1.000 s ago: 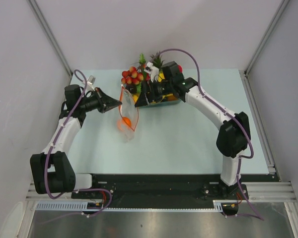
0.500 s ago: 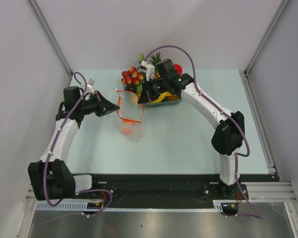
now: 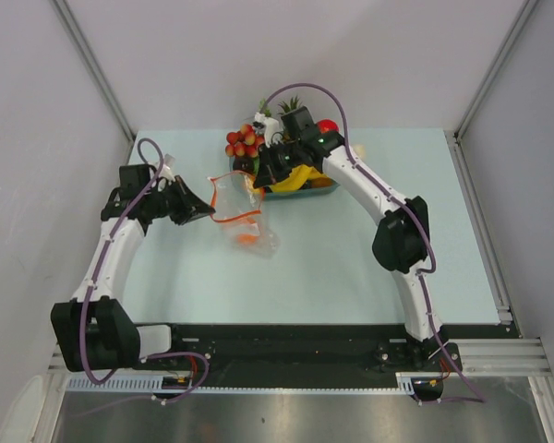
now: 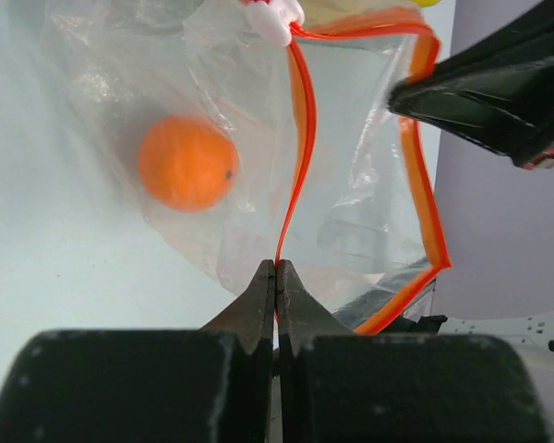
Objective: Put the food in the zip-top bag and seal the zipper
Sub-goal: Adjust the zipper food storage bag at the center of the board, then pick up the fake fruit from the bin.
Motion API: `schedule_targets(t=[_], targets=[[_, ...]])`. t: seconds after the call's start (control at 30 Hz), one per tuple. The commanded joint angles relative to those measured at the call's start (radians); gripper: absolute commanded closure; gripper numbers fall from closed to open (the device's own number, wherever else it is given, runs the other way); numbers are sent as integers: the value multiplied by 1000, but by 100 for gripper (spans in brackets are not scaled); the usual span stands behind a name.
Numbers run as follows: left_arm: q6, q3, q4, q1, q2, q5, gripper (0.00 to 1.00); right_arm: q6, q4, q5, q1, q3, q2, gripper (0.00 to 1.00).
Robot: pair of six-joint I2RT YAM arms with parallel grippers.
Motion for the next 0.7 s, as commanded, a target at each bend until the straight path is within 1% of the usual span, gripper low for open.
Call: schedule_targets(t=[0.0,0.07,0.1,0.13,0.2,0.27,0.3,0.37,0.4,0.43,0.47,0.57,0.67], targets=[[-59,-21,78,-2,-64,48,100,-42,40,20,-9,92,-7,99],[-104,-41,141,-4,-101,51,100,-41,66,35,-13,93,-9,85],[-114,-51,150,-4,-106,46,100,-24,72,55,-15,95,-9,57],[-121,-52,160,-6,-104,45,100,-9,75,67,-21,93,-12,44],[-110,-42,146,-9,-83,34,100,25,85,86,-55,90,-17,25],[-101,-37,137,-7,-68,28,100,101,103,119,-82,66,-39,23],[-99,-37,137,-7,-58,25,100,125,112,159,-114,47,-50,21],[-107,-37,150,-7,-52,23,100,174,143,230,-138,-9,-90,18],[-108,-37,157,-9,-51,23,100,178,153,301,-153,-26,-102,17],[-111,-37,166,-9,-51,22,100,181,170,340,-159,-57,-113,16],[-111,-35,169,-10,-48,20,100,174,178,424,-161,-68,-125,15],[-114,-37,177,-10,-40,20,100,160,180,605,-153,-60,-121,13],[-116,-37,187,-13,-29,19,100,111,183,684,-141,-21,-86,15]])
